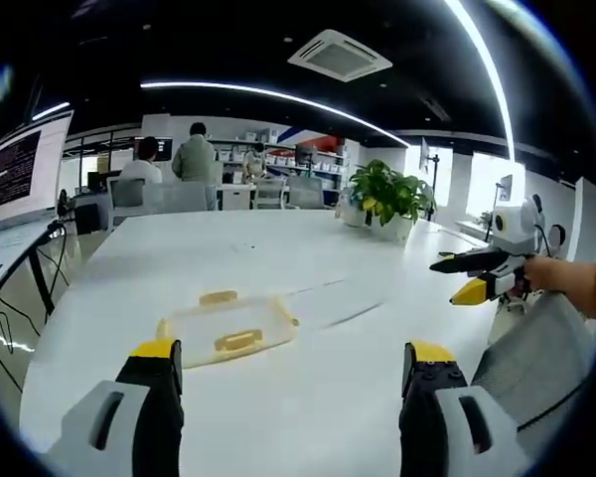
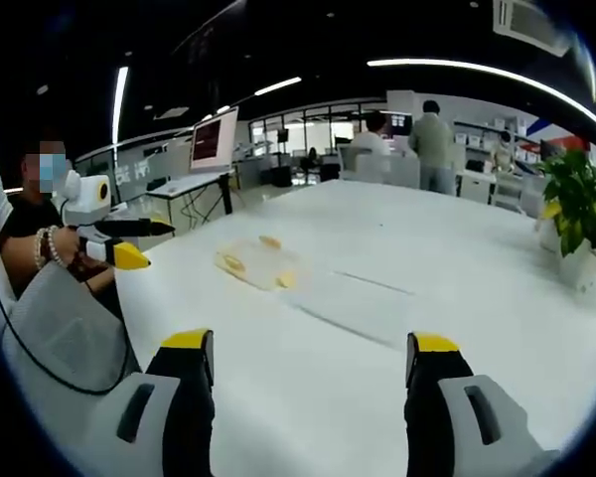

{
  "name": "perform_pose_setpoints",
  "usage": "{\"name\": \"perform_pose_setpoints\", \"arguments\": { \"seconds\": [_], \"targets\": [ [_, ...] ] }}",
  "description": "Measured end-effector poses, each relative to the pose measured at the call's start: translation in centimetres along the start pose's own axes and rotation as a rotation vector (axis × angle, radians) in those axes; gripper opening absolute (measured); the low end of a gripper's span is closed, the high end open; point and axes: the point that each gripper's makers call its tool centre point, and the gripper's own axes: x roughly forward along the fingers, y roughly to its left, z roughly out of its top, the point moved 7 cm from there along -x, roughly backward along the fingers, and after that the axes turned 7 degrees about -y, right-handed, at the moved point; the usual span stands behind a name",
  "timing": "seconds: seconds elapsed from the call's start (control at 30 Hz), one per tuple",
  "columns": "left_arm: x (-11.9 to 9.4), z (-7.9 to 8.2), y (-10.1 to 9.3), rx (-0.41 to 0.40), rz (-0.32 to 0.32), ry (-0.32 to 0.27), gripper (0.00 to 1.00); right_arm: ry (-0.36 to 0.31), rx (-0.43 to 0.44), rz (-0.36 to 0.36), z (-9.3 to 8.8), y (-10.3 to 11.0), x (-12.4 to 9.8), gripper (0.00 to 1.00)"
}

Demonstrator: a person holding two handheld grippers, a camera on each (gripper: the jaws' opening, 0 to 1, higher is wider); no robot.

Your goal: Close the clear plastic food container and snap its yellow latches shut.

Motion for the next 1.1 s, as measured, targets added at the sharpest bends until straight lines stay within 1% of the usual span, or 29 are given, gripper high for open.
{"name": "perform_pose_setpoints", "arguments": {
  "seconds": [0.27,0.4,0.43,0.47,0.53,0.73,1.1],
  "targets": [
    [0.0,0.1,0.0,-0.001,-0.006,-0.002,0.88,0.019,0.008,0.001,-0.3,0.0,0.1,0.76],
    [0.1,0.0,0.2,-0.039,-0.014,0.007,0.88,0.024,0.011,0.002,-0.4,0.0,0.1,0.77],
    [0.1,0.1,0.3,-0.037,-0.014,0.006,0.88,0.026,0.009,0.002,-0.4,0.0,0.1,0.77],
    [0.0,0.1,0.4,-0.019,-0.010,0.003,0.88,0.029,0.010,0.002,-0.4,0.0,0.1,0.77],
    [-0.1,0.0,0.6,-0.015,-0.002,0.015,0.87,0.037,0.016,0.004,-0.6,0.0,0.2,0.76],
    [-0.1,-0.2,1.0,-0.024,0.006,0.023,0.86,0.047,0.016,0.022,-0.7,0.2,0.4,0.76],
    [-0.2,-0.3,1.5,-0.046,0.019,0.021,0.85,0.053,0.028,0.020,-0.9,0.1,0.4,0.75]
  ]
}}
